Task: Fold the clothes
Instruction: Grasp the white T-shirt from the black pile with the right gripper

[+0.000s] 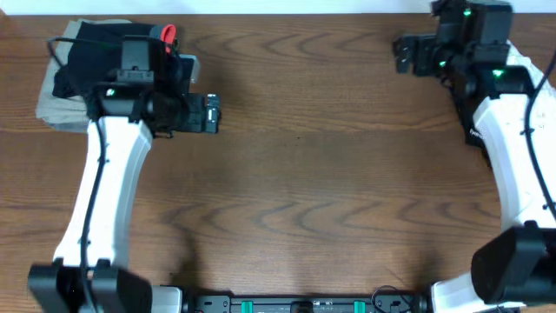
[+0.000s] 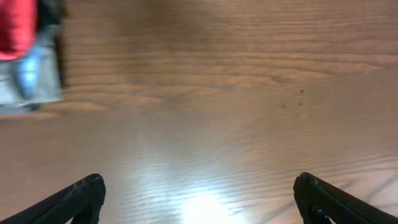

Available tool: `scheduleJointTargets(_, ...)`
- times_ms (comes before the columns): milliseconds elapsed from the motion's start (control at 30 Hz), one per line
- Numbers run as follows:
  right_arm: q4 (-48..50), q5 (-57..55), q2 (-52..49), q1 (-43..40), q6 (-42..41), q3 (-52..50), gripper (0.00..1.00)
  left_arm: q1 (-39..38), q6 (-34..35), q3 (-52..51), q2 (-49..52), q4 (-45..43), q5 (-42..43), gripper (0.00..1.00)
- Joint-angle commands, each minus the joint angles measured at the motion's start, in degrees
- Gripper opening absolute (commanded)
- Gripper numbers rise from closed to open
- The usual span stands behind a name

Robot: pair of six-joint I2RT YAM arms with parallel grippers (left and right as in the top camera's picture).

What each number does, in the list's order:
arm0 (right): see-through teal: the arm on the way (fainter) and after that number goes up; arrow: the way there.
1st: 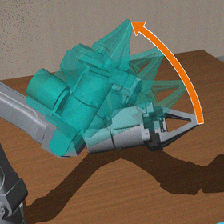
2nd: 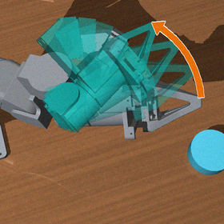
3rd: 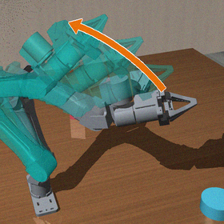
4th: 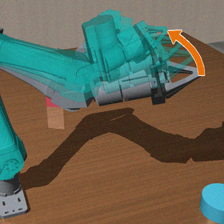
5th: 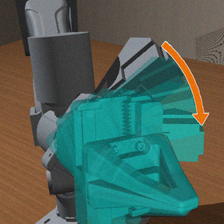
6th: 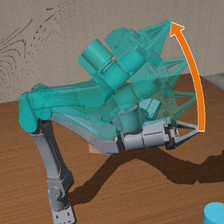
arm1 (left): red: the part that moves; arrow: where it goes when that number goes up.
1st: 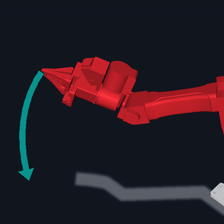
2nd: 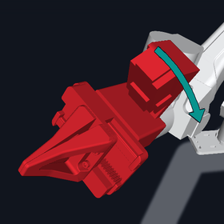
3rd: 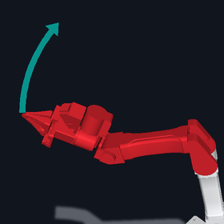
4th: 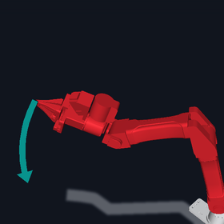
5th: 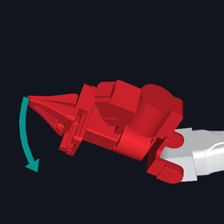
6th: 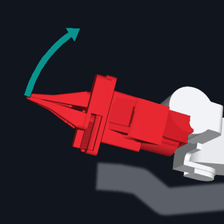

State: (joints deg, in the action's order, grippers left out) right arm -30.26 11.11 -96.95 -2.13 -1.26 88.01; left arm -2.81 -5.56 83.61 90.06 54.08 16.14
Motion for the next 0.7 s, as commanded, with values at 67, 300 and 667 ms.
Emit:
scheduleJointTargets(67, 3.3, -0.8, -4.7, -9.3, -1.7, 1.4, 0.99, -0.2, -1.3, 1.0, 4.0, -2.0, 4.6, 0.98)
scheduleJointTargets(300, 10.1, -0.9, -13.7, -17.9, -3.0, 1.4, 0.91, -1.5, -1.3, 1.0, 6.4, -4.0, 4.6, 0.98)
scheduleJointTargets(667, 23.5, -15.9, -26.3, -19.1, -7.3, 1.4, 0.74, -4.9, -1.2, 1.0, 9.3, -6.0, 3.7, 0.98)
